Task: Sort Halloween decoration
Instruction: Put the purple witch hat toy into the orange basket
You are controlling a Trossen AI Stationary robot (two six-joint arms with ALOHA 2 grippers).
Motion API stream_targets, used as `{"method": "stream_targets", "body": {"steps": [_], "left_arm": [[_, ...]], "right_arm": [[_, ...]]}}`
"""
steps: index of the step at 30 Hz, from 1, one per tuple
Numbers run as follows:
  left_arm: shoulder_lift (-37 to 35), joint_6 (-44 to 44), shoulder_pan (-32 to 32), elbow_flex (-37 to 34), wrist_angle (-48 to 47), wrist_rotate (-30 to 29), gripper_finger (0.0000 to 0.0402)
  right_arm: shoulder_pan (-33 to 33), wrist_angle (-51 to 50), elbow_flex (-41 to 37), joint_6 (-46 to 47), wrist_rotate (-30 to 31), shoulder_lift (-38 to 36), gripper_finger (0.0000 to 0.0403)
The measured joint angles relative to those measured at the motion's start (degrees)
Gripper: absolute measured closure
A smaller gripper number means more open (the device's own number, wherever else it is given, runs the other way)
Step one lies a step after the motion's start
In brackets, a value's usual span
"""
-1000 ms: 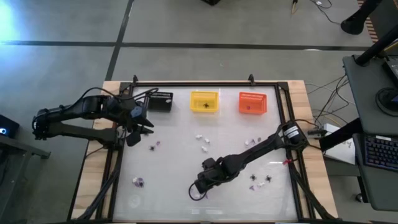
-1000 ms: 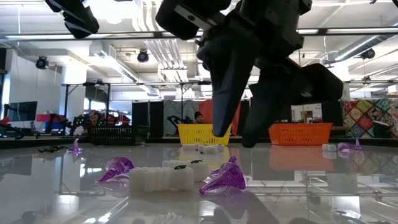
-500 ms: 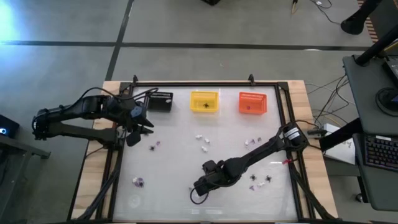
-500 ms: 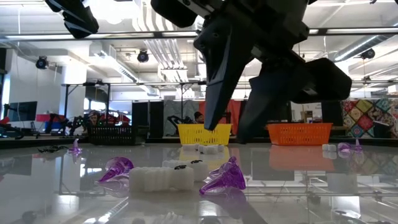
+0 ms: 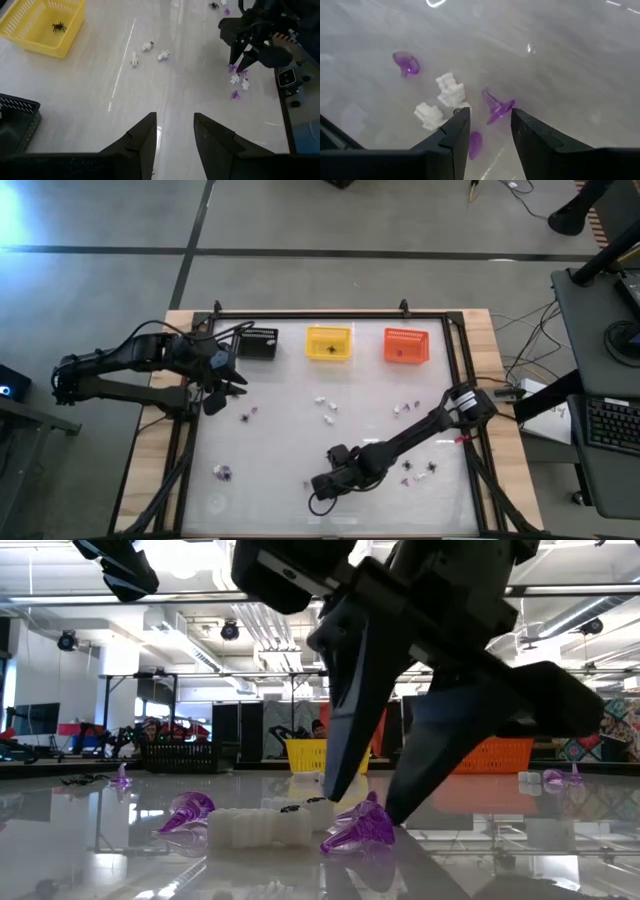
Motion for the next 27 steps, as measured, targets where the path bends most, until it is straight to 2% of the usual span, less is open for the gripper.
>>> {"method": "stream_targets", "body": {"steps": [11,18,27], "left_arm": [[-0.11,-0.02,0.0,0.0,-0.02,0.07,0.0288],[-0.15,-0.03,0.0,0.0,-0.59,0.09,0.0288],[-0.15,-0.02,0.0,0.0,-0.66,0.11,0.0288]], "right_arm": [[-0.12,0.04,0.11,0.0,0.69,1.59,0.0287],[-0.22,-1.26,0.13,-0.34,0.67,1.76,0.032],[-0.28,-1.3,0.13,-2.61,0.88,1.76,0.0385]]}}
